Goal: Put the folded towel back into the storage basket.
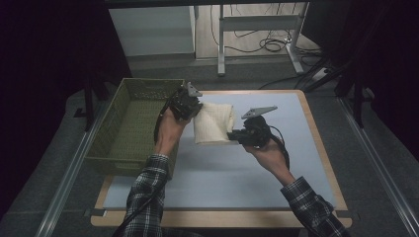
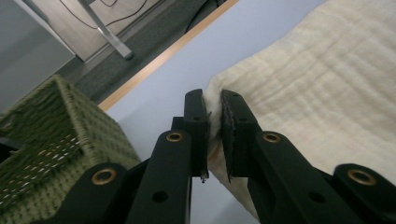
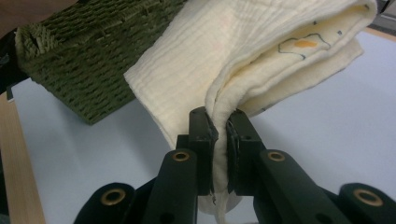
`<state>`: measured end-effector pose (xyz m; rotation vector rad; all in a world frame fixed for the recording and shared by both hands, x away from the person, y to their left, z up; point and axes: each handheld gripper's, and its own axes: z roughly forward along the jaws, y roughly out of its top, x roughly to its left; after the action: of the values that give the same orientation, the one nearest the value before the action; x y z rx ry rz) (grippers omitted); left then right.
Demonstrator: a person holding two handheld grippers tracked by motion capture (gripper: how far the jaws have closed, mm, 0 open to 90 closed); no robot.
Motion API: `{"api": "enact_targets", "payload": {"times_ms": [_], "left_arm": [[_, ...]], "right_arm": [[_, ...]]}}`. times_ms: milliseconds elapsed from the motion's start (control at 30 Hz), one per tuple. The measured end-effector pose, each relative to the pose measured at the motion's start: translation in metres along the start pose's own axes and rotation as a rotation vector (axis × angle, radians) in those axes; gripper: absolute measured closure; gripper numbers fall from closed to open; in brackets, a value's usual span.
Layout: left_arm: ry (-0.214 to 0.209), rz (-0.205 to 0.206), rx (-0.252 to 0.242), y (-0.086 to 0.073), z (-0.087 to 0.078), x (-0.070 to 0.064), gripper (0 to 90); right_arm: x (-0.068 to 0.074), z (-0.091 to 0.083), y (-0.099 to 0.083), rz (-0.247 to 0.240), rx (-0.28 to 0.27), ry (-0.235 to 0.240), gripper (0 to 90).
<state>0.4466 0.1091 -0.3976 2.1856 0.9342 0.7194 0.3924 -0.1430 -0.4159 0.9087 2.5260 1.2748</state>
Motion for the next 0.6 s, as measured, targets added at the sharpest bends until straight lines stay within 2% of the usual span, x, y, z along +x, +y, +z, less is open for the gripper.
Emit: {"api": "enact_targets", "payload": {"times_ms": [333,367,600], "left_arm": [[0.044,-0.014,0.003,-0.005,-0.017,0.023,81.6],[0.057,-0.020,0.001,-0.007,-0.022,0.028,81.6],[0.092,-0.032,-0.004,-0.011,-0.037,0.042,81.6]], "right_arm": [[0.014,0.017,0.026,-0.021,-0.014,0.019,81.8],[0.016,0.019,0.029,-0.023,-0.016,0.021,81.8],[0.026,0.027,0.045,-0.034,-0.028,0.034,81.8]]}}
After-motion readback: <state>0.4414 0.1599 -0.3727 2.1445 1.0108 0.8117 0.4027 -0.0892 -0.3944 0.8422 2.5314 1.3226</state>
